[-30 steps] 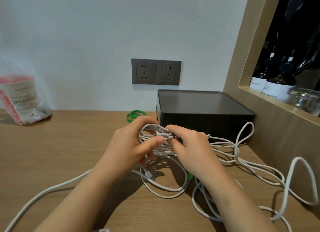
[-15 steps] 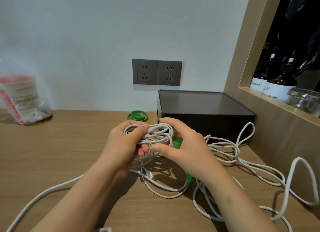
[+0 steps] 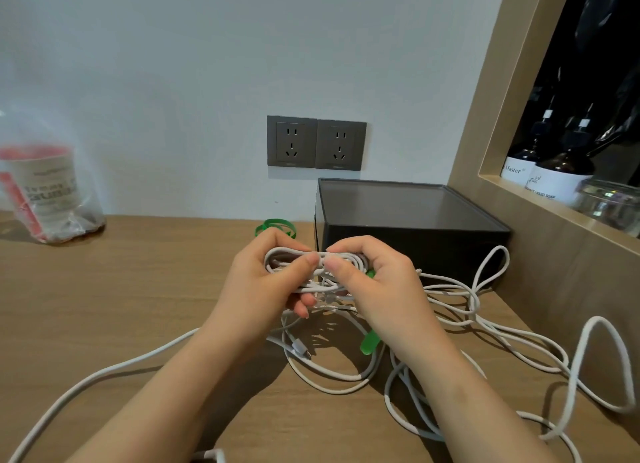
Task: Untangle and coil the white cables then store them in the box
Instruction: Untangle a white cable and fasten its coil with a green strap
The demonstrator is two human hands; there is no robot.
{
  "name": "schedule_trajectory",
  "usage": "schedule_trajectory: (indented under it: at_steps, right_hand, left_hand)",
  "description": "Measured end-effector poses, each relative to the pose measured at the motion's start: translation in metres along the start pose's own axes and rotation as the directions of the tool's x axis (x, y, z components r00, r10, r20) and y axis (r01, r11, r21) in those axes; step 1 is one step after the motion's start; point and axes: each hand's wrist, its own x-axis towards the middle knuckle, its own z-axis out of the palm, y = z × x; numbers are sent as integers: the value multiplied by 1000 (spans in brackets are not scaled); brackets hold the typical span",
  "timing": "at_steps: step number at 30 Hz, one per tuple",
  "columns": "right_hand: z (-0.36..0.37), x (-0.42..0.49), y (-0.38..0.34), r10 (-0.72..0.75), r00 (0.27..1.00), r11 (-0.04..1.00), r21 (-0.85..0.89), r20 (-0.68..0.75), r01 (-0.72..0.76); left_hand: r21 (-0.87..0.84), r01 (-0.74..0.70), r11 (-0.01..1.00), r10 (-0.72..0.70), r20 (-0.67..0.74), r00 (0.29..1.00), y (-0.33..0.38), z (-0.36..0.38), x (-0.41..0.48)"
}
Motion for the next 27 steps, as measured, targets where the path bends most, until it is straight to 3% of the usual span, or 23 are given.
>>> schedule_trajectory:
  at_steps: [3, 6, 10, 12, 20, 22, 24, 27]
  right_hand:
    - [-2, 2, -5, 163, 987, 974, 157, 3, -162]
    - [-15, 7, -4, 386, 922, 822, 445, 25, -357]
    - [-19, 8, -2, 443, 895, 655, 664, 50, -361]
    - [-18, 9, -4, 451, 890, 631, 682, 64, -369]
    - [-18, 8, -2, 437, 899, 825, 385, 26, -412]
    - [-18, 9, 2, 368, 928, 926, 111, -63, -360]
    - [-21, 8, 6, 226, 965, 947, -200, -133, -250]
    - [-38, 6, 2, 193, 978, 939, -274, -77, -207]
  left_hand:
    - [-119, 32, 992, -40, -68, 997, -1, -2, 3]
    - [-204, 72, 976, -97, -119, 988, 0, -4, 5]
    - [-235, 109, 966, -137, -103, 985, 0, -4, 5]
    - [-243, 105, 964, -134, -108, 985, 0, -3, 5]
    - [-317, 118, 941, -168, -134, 977, 4, -7, 7]
    - [-309, 124, 943, -169, -125, 978, 4, -7, 7]
    - [-302, 128, 945, -171, -120, 978, 4, -7, 6]
    - [-296, 124, 947, -166, -119, 979, 4, -9, 7]
